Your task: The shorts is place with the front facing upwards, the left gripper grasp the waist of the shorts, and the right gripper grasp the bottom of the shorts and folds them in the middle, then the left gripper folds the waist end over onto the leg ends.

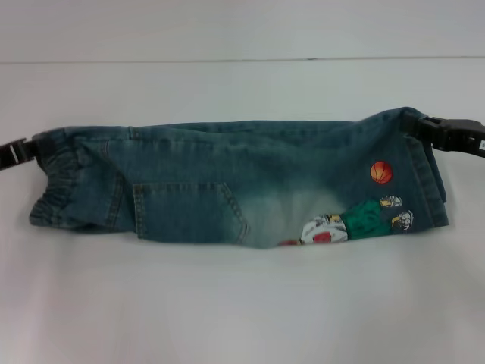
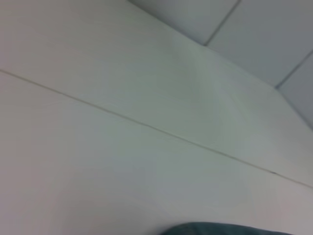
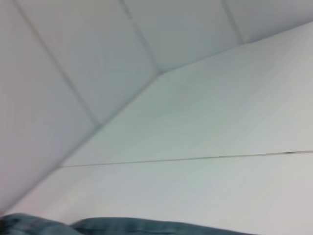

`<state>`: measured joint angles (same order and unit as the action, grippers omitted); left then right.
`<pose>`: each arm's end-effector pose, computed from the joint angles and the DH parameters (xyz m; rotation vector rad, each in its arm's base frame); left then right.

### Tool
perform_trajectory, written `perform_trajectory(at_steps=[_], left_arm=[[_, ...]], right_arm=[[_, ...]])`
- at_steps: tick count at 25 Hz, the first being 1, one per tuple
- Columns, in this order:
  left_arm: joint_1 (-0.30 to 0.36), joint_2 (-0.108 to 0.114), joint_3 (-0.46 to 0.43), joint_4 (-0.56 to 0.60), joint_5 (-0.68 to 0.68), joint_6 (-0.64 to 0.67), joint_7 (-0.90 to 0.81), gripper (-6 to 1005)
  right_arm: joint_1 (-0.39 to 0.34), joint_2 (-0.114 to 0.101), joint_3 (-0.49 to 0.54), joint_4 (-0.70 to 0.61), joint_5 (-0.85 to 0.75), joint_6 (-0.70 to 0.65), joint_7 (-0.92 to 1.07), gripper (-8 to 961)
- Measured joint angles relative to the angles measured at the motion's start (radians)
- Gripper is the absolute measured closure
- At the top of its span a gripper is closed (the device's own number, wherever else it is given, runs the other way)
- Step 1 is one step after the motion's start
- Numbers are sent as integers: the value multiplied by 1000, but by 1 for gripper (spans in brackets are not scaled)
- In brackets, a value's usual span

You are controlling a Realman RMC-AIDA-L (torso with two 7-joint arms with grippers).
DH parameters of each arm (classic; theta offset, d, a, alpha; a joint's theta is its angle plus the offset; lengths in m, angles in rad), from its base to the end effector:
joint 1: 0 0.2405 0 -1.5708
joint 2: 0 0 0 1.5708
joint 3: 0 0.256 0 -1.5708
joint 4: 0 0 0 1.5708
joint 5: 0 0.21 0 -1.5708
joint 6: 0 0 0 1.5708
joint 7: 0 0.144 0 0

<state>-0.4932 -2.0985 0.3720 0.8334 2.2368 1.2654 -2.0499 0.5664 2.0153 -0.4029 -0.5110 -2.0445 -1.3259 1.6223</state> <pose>-0.3386 0.3501 0.0653 -1.9463 -1.4619 -0.6270 0.3104 0.3627 0.0345 -2.2405 1.1462 0.7731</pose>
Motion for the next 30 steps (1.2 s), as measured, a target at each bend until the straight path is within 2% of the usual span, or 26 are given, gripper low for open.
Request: perform_trajectory(at_steps=[8,16,25,30], left_arm=[[8,-21,-4,-39,-7,-98,96,969],[8,-26,-4,-43,-85,-129,156,970],[-8,-26,19,-59,-106,-190,181,969],[-16,-43,39,-65,-109,-255,204,969]], right_arm=[[22,45,-6,91,113,233,-188,910],[45,59,-7,140,193,358,-318,911],[71,70,-7,163,228,413,-363,899],[97,71,-10,209,276,470,-425,887]])
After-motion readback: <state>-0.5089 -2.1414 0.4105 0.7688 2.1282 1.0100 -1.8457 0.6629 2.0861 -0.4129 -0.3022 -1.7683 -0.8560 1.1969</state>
